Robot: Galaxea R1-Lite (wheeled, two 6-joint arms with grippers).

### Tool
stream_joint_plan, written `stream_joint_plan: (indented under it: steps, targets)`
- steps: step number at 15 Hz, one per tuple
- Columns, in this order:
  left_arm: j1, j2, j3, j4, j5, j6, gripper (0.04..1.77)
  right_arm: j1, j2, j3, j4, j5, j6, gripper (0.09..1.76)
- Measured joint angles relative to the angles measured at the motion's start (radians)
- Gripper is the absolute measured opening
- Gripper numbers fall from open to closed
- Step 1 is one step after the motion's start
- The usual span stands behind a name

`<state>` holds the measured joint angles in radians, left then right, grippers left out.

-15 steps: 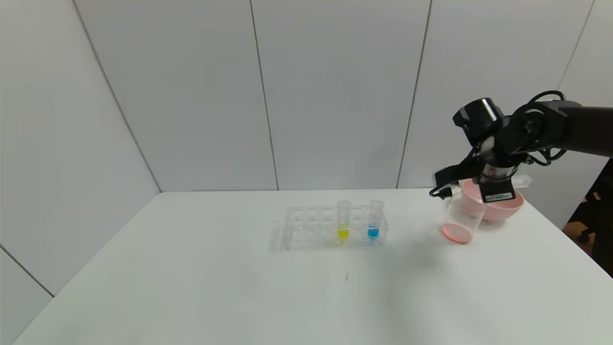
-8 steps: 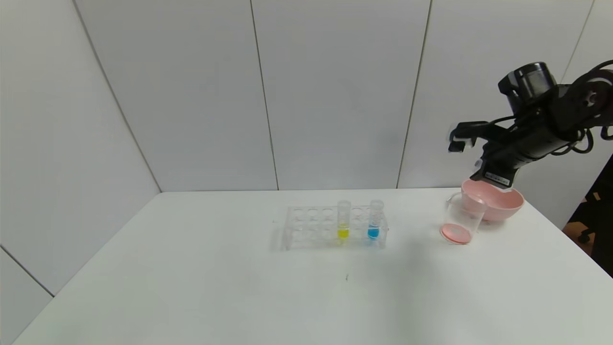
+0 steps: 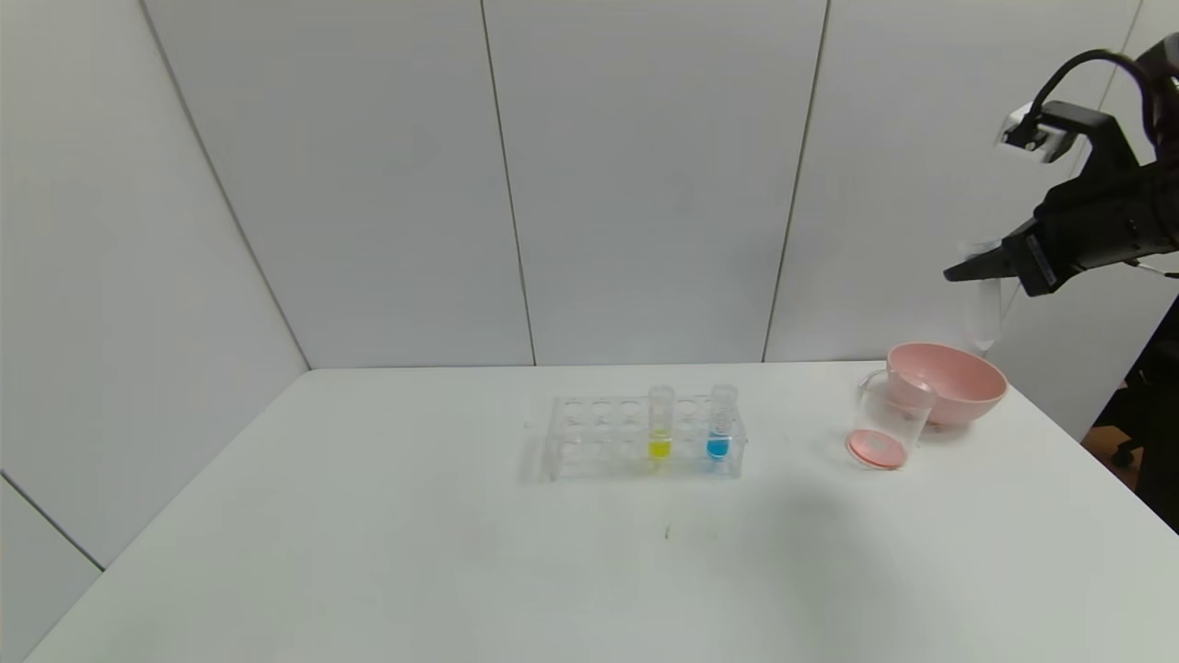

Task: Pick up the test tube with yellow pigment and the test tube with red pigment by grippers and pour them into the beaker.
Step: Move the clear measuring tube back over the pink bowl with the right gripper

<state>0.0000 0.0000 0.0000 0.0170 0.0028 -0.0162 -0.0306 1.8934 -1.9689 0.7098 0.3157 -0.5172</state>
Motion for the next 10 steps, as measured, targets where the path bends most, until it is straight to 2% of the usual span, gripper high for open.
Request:
stream_joint_plan:
  steps: [2, 4, 7, 10]
  targets:
    - [0.000, 0.000, 0.000, 0.000, 0.000, 0.000, 1.72, -0.047, -0.028, 0.010, -0.060, 0.077, 0.122, 0.50]
    - [0.000, 0.000, 0.000, 0.000, 0.000, 0.000, 1.72, -0.091, -0.049, 0.044, -0.178, 0.101, 0.215, 0.50]
    - [0.000, 0.000, 0.000, 0.000, 0.000, 0.000, 1.72, -0.163, -0.054, 0.134, -0.420, 0.102, 0.290, 0.50]
    - [0.000, 0.000, 0.000, 0.000, 0.000, 0.000, 1.72, -0.203, -0.028, 0.233, -0.621, 0.031, 0.376, 0.50]
